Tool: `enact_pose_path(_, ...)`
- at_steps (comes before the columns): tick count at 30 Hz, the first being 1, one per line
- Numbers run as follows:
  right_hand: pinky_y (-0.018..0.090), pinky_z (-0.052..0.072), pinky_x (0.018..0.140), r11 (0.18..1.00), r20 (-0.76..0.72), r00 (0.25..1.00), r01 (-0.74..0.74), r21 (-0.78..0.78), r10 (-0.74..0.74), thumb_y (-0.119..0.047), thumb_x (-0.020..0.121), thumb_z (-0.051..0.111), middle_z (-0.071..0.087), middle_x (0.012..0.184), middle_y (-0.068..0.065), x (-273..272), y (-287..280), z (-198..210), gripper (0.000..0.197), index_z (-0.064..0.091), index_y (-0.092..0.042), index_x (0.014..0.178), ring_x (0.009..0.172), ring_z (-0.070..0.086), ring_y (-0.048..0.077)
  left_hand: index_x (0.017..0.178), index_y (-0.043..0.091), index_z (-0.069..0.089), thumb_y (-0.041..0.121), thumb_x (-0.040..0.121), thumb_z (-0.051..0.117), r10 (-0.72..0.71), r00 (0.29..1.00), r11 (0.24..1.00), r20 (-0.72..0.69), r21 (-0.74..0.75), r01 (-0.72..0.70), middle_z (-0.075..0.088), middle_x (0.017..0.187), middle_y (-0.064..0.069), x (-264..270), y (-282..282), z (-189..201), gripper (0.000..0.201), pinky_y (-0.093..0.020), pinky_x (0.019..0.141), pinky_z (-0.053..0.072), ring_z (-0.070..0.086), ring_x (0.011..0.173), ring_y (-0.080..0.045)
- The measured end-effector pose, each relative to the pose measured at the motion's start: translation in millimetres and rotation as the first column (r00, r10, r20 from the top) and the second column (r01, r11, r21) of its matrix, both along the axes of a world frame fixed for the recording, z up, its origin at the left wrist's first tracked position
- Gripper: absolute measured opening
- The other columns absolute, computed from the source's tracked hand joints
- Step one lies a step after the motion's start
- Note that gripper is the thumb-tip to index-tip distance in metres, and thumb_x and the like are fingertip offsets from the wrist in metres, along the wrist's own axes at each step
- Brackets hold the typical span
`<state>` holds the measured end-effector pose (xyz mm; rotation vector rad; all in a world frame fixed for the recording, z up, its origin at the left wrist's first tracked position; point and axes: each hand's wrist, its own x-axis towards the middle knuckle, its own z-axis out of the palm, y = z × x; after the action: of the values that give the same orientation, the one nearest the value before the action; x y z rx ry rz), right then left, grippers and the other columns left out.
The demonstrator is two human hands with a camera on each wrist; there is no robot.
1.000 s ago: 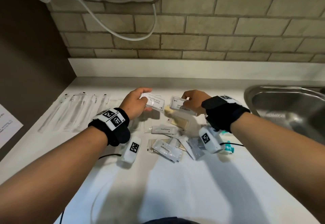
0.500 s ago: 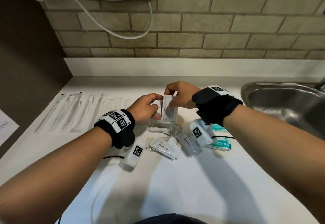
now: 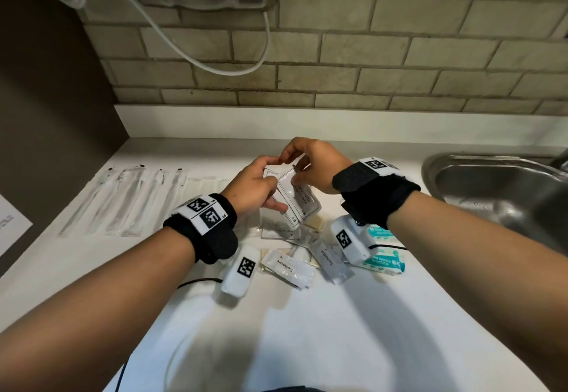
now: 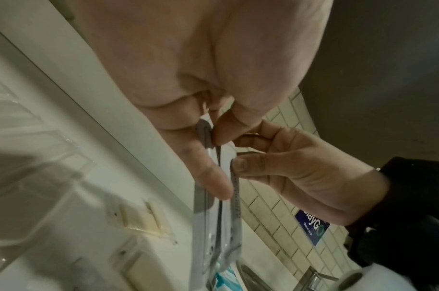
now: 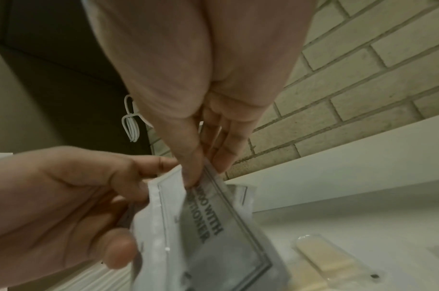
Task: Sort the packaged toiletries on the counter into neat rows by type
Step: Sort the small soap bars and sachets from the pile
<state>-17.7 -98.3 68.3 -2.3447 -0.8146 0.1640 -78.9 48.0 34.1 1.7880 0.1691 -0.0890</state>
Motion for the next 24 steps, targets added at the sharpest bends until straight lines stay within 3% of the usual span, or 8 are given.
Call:
enact_pose_path(4, 0.016, 0.046, 0.062, 1.000, 0.006, 1.000, 0.003, 0.009, -0.003, -0.004, 0.074, 0.076, 0.061, 0.099, -0.001, 0, -1, 1, 0.037, 0.061, -0.013, 0.106, 0.080, 0.060, 0.017, 0.129, 0.019, 0.051, 0.004, 0.093, 0.038, -0.021, 1.000, 0.991, 0.012, -0.134, 0.022, 0.041, 0.078, -0.006, 1, -2, 1, 0.041, -0.050, 0.078, 0.060, 0.052, 0.064, -0.013)
enact_pose_path(8, 0.016, 0.043, 0.058, 0.999, 0.053, 0.998, 0.027, 0.040, -0.029, -0.009, 0.075, 0.075, 0.060, 0.089, -0.001, 0, -3, 1, 0.032, 0.060, -0.010, 0.103, 0.070, 0.057, 0.016, 0.127, 0.017, 0.053, 0.017, 0.098, 0.054, -0.075, 0.997, 0.986, 0.033, -0.145, 0.079, 0.055, 0.108, -0.008, 3, -8, 1, 0.030, -0.047, 0.073, 0.061, 0.065, 0.091, -0.019)
enact_pose_path(10, 0.013, 0.041, 0.056, 0.999, 0.031, 0.999, 0.040, 0.030, -0.041, -0.013, 0.078, 0.076, 0.061, 0.085, -0.001, 0, -8, -2, 0.029, 0.061, -0.011, 0.102, 0.063, 0.053, 0.011, 0.131, 0.012, 0.048, 0.013, 0.099, 0.052, -0.084, 0.995, 0.989, 0.043, -0.117, 0.089, 0.058, 0.107, -0.009, 5, -6, 0, 0.033, -0.042, 0.069, 0.062, 0.067, 0.093, -0.023)
enact_pose_path(12, 0.017, 0.045, 0.062, 0.999, -0.022, 0.999, 0.047, 0.023, -0.047, -0.016, 0.082, 0.073, 0.065, 0.085, 0.001, 0, -14, -6, 0.025, 0.063, -0.011, 0.104, 0.068, 0.057, 0.013, 0.130, 0.013, 0.047, 0.006, 0.100, 0.048, -0.085, 0.995, 0.992, 0.060, -0.091, 0.091, 0.062, 0.107, -0.015, 6, -1, -2, 0.031, -0.037, 0.064, 0.062, 0.068, 0.089, -0.027)
enact_pose_path(15, 0.030, 0.052, 0.080, 0.997, -0.067, 0.994, 0.081, -0.018, -0.082, -0.017, 0.084, 0.070, 0.068, 0.103, 0.003, -5, -25, -13, 0.028, 0.061, -0.014, 0.111, 0.089, 0.065, 0.024, 0.123, 0.020, 0.049, 0.005, 0.101, 0.044, -0.064, 0.993, 0.997, 0.097, -0.027, 0.067, 0.060, 0.117, -0.021, 4, 10, -5, 0.028, -0.039, 0.068, 0.062, 0.071, 0.089, -0.031)
enact_pose_path(18, 0.025, 0.046, 0.079, 0.970, -0.059, 0.993, 0.085, -0.229, -0.101, -0.024, 0.084, 0.070, 0.062, 0.116, 0.000, -19, -34, -21, 0.039, 0.058, -0.017, 0.120, 0.091, 0.060, 0.018, 0.123, 0.023, 0.050, 0.007, 0.102, 0.043, -0.015, 0.991, 1.000, 0.134, -0.002, 0.015, 0.057, 0.124, -0.017, 2, 19, -4, 0.027, -0.038, 0.071, 0.062, 0.071, 0.093, -0.027)
enact_pose_path(21, 0.025, 0.045, 0.082, 0.835, -0.112, 0.992, -0.007, -0.551, -0.065, -0.034, 0.078, 0.073, 0.060, 0.120, -0.003, -39, -38, -35, 0.052, 0.055, -0.020, 0.125, 0.104, 0.057, 0.017, 0.122, 0.023, 0.049, 0.007, 0.102, 0.042, 0.027, 0.985, 1.000, 0.172, -0.014, -0.025, 0.054, 0.127, -0.015, 2, 23, -2, 0.027, -0.033, 0.068, 0.062, 0.068, 0.102, -0.027)
enact_pose_path(24, 0.025, 0.048, 0.081, 0.713, -0.123, 0.990, -0.037, -0.700, -0.070, -0.020, 0.078, 0.072, 0.063, 0.120, 0.002, -54, -37, -50, 0.047, 0.058, -0.014, 0.122, 0.108, 0.060, 0.022, 0.122, 0.022, 0.048, 0.006, 0.102, 0.041, 0.026, 0.980, 0.999, 0.199, -0.035, -0.020, 0.054, 0.124, -0.014, 2, 21, -1, 0.027, -0.032, 0.065, 0.062, 0.066, 0.104, -0.030)
